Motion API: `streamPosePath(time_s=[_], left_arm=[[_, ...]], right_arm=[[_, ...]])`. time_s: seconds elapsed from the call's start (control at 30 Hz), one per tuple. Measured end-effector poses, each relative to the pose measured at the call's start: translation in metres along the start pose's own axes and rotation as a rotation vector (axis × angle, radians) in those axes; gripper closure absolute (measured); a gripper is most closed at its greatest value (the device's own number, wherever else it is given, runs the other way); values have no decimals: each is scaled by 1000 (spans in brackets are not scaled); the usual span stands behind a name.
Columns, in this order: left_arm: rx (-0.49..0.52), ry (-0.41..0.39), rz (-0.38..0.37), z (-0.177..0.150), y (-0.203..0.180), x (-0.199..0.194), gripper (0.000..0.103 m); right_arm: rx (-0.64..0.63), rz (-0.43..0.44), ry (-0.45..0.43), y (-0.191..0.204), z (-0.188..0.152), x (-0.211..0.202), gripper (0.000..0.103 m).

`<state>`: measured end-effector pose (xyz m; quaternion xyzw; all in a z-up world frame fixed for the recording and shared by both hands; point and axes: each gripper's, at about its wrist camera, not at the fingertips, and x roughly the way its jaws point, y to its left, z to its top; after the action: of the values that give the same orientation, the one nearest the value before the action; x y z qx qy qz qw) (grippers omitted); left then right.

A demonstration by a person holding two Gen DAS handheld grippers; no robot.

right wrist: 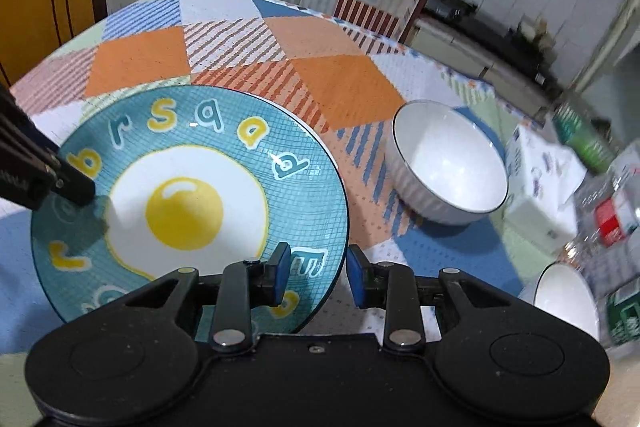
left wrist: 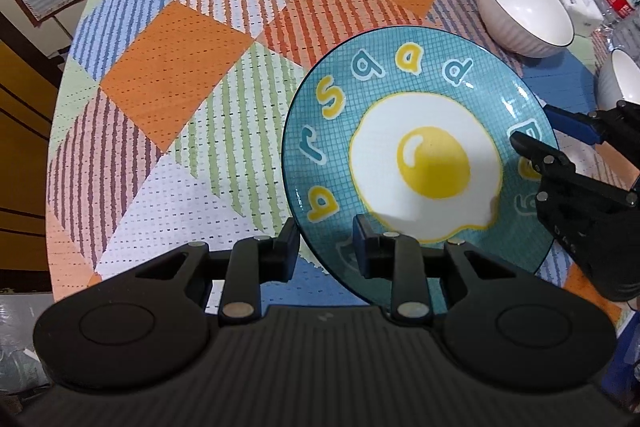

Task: Organize plates and bowls
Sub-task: 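Open the right gripper and pull back from the plate stack, then move the right gripper to a white bowl and grasp its rim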

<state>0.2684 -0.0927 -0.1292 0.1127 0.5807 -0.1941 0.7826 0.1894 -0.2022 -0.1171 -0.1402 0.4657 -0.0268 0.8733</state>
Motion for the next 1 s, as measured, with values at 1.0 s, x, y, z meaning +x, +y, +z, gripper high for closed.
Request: streamPosePath(time_s=[1.0], left_arm=[[205,-111,-22,-81,-107,-129,75]], right_arm=[[-1,292,-261,-81,-100,-160,41]])
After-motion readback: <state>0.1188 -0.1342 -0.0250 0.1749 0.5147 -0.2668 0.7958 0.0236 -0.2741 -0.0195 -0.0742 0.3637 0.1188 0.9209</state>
